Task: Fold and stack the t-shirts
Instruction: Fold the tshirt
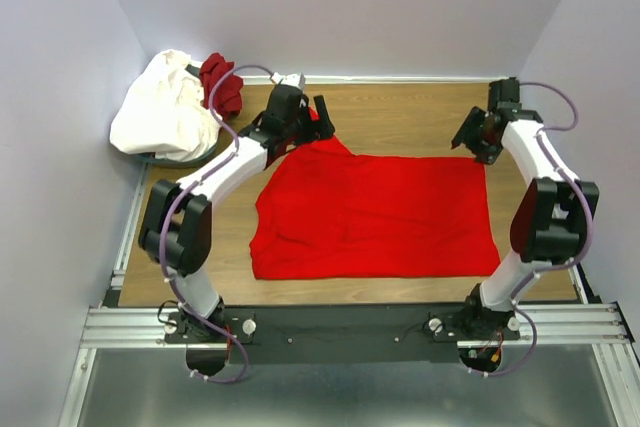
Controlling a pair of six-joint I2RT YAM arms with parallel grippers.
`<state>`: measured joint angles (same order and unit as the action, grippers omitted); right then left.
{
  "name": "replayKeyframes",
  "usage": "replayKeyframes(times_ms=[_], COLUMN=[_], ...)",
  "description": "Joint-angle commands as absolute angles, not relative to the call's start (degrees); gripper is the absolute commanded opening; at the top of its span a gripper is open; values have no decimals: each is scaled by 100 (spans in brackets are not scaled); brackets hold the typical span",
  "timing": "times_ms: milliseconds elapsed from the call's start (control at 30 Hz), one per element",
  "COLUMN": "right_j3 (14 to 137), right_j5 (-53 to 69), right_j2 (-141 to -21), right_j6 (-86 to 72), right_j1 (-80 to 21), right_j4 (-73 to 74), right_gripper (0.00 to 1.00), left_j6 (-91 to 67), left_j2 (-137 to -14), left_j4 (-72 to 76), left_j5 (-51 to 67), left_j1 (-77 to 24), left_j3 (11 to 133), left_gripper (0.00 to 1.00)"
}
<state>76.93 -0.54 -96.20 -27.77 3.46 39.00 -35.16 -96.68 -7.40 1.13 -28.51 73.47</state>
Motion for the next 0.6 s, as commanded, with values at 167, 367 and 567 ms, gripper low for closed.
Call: replayKeyframes(times_ms=[167, 367, 567], right_j3=[8964, 9280, 9536], right_j5=[-642, -563, -571], right_j2=[-10985, -11776, -12251], right_j6=[-2435, -2303, -2294], right_j1=[1186, 1274, 1318], right_j4=[4210, 4157, 4113], right_gripper=[68, 61, 56], left_j6=[-2795, -2725, -2760], left_j2=[-10854, -11373, -11575], left_j4=[-1573, -1705, -1644], left_j5=[211, 149, 219], left_j1=[-2602, -2566, -2566], left_j3=[8613, 8894, 8895], left_gripper=[96, 95, 95])
